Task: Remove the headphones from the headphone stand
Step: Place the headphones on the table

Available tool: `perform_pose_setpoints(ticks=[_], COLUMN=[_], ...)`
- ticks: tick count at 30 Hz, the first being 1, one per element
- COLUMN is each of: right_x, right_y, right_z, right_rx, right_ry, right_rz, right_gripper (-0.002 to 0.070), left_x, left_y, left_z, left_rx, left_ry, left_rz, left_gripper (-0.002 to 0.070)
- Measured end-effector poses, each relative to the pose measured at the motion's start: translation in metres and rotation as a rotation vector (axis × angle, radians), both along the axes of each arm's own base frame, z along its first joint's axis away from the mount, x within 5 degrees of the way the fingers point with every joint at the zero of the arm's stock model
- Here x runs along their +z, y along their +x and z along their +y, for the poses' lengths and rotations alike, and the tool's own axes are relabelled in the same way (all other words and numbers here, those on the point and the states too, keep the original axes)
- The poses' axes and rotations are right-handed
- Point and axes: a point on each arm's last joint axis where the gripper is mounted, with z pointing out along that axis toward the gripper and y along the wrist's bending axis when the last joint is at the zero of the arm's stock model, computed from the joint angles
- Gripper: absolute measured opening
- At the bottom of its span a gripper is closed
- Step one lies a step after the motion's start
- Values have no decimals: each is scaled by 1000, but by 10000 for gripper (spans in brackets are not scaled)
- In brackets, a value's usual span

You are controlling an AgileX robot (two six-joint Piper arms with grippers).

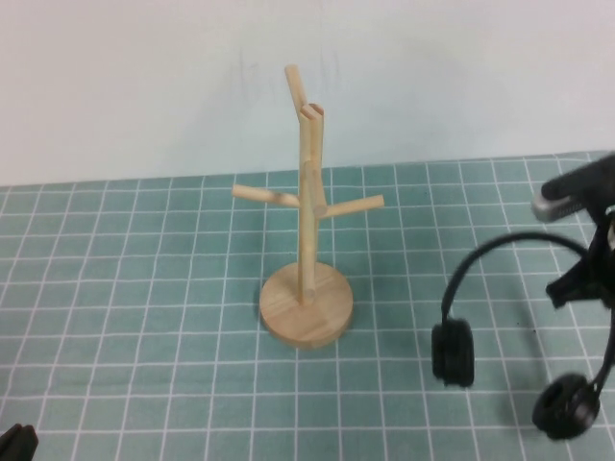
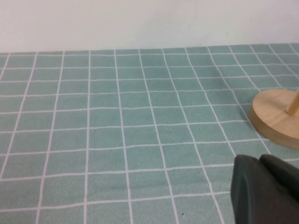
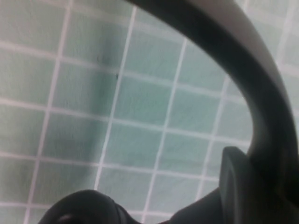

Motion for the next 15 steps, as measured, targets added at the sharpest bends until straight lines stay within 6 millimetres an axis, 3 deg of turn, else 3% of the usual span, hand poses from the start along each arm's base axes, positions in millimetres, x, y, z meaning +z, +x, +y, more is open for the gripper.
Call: perform_pose_setpoints(ticks=[4,10,15], right_x=[-36,-63,-58], right_y=[8,21,33], right_z=[0,0,-1], right_rx=[17,3,-12], right_ry=[-3,-48,-91], right_rz=[137,164,103], right_gripper=[60,81,250], left_x=[0,0,0], left_y=[0,0,0], left_z=[0,0,0], left_rx=[0,0,0], left_ry=[0,0,0], left_rz=[0,0,0], left_gripper=[-6,-6,-6])
